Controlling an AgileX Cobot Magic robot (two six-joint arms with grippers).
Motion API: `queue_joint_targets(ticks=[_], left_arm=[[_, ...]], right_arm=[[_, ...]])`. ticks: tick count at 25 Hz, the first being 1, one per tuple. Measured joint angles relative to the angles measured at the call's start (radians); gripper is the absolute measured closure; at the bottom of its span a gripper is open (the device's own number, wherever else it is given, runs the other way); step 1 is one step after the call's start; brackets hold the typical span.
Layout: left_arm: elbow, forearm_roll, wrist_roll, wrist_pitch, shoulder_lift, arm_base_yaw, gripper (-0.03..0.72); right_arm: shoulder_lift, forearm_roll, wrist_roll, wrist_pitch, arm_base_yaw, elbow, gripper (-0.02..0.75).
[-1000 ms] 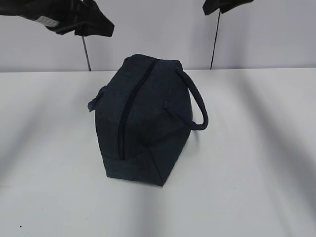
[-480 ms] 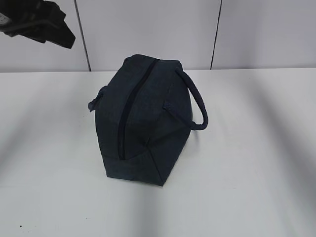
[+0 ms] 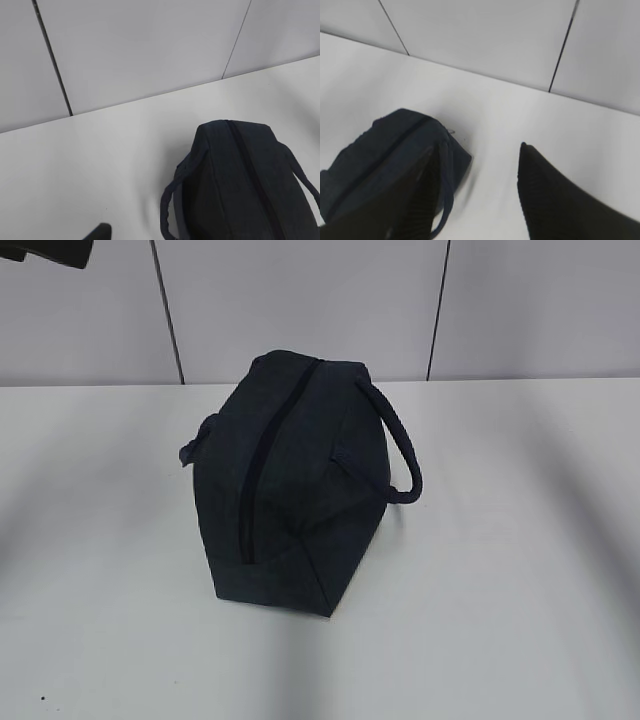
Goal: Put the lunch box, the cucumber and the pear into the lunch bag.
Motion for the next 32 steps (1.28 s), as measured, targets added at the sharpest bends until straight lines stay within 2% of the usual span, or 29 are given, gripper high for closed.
queue_joint_targets(ticks=[5,14,20,26,32], left_arm=[[0.0,0.037,-0.035,0.108,-0.031,0.0,0.274],[0.0,0.056,-0.062,0.261,-0.126,0.0,0.274],[0.012,0.056,-0.081,0.337,-0.251,0.0,0.274],[0.154,0.056,-0.103,0.351,-0.44,0.0,0.274],[0.349,0.056,-0.115,0.356,-0.687,0.0,0.274]], right_arm=[[-0.208,-0.073,0.0,0.0,0.0,0.27,0.341],[-0.58,-0.156,0.002,0.0,0.0,0.634,0.342],[-0.822,-0.166,0.027,0.0,0.0,0.893,0.342],[-1.076,-0.17,0.045,0.001,0.0,1.147,0.341],[-1.286,-0.179,0.045,0.003,0.0,1.308,0.323]])
